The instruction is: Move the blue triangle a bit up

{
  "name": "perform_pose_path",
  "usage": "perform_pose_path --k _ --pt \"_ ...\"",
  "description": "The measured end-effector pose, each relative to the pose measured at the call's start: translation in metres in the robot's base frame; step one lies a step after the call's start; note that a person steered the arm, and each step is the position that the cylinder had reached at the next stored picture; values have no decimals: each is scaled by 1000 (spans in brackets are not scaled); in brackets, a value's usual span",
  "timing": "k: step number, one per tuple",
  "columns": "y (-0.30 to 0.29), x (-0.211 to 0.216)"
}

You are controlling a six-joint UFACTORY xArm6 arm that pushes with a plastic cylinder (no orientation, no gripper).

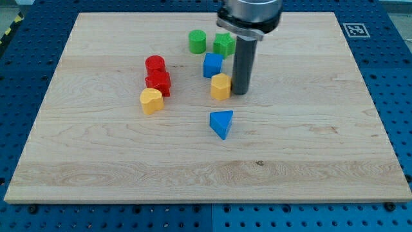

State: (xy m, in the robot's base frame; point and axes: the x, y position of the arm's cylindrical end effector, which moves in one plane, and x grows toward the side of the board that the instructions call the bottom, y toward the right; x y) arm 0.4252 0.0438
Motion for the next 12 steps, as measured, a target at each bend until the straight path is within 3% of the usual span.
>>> perform_pose_path --k 2,4,5,7,11,12 --pt "-78 0" --pt "-77 111" --pt "-67 146" --pt "-13 137" --pt "-11 77" --pt "-29 86"
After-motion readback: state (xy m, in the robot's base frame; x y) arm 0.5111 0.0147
